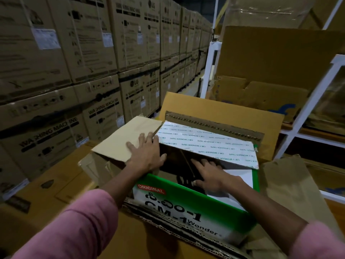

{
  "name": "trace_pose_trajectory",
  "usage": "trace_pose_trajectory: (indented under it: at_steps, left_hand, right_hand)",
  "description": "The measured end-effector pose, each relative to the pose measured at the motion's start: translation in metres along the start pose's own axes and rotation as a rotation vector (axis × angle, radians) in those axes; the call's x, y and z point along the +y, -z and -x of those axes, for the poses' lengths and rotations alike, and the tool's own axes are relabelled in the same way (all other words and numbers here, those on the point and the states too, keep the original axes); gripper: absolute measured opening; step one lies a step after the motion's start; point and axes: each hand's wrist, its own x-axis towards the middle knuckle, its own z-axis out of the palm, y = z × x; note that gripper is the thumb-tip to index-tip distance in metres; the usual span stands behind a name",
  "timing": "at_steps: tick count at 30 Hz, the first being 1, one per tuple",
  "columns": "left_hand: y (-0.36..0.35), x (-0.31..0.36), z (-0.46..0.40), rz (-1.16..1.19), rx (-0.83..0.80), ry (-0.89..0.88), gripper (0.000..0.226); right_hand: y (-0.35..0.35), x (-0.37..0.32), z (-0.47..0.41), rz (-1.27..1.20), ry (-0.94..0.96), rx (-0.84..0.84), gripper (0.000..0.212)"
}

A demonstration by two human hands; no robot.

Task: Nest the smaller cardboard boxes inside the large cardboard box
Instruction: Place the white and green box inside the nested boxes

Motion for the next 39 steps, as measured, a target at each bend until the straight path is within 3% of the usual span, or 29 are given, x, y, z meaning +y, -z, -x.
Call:
trace_pose_trajectory:
  at_steps: [4,8,10,17,25,27,29,31,33,34,36,39]
  left_hand:
    - [0.009,0.008,0.01,-0.002,0.398,-0.062,0.043]
    - [0.009,0.029,0.007,0.045,0.195,-0.116,0.034]
    - [0.006,0.044,0.005,0.105,0.067,-0.093,0.038]
    - [-0.023,0.056,0.005,0.041,-0.118,-0.125,0.053]
    - [-0.023,0.057,0.0,0.105,-0.107,-0.109,0.05]
    - [-0.025,0.054,-0.001,0.127,-0.103,-0.098,0.046]
    - [-0.026,0.052,-0.002,0.143,-0.095,-0.092,0.041]
    - [-0.027,0.051,-0.003,0.157,-0.089,-0.089,0.034]
    - [-0.028,0.051,-0.003,0.157,-0.084,-0.091,0.029]
    - [-0.028,0.051,-0.003,0.159,-0.086,-0.092,0.027]
    - [-0.027,0.051,-0.002,0.167,-0.08,-0.098,0.026]
    - [-0.025,0.053,0.001,0.178,-0.071,-0.118,0.021]
  right_hand:
    - [0.026,0.001,0.0,-0.095,-0.02,0.191,0.085]
    - [0.054,0.018,-0.017,-0.093,-0.05,0.448,0.086]
    - [0.066,0.031,-0.029,-0.07,-0.075,0.487,0.082]
    - [0.052,0.086,-0.06,-0.028,-0.274,0.272,0.078]
    - [0.048,0.075,-0.065,0.054,-0.281,0.296,0.077]
    - [0.039,0.055,-0.054,0.166,-0.219,0.342,0.065]
    - [0.025,0.028,-0.042,0.219,-0.038,0.353,0.045]
    - [0.015,0.005,-0.028,0.13,0.134,0.098,0.036]
    - [0.012,-0.006,-0.017,0.083,0.159,-0.235,0.036]
    - [0.013,-0.006,-0.011,0.123,0.145,-0.294,0.035]
    - [0.024,-0.009,0.001,0.211,0.101,-0.222,0.027]
    - [0.066,-0.027,0.029,0.232,0.103,0.006,0.034]
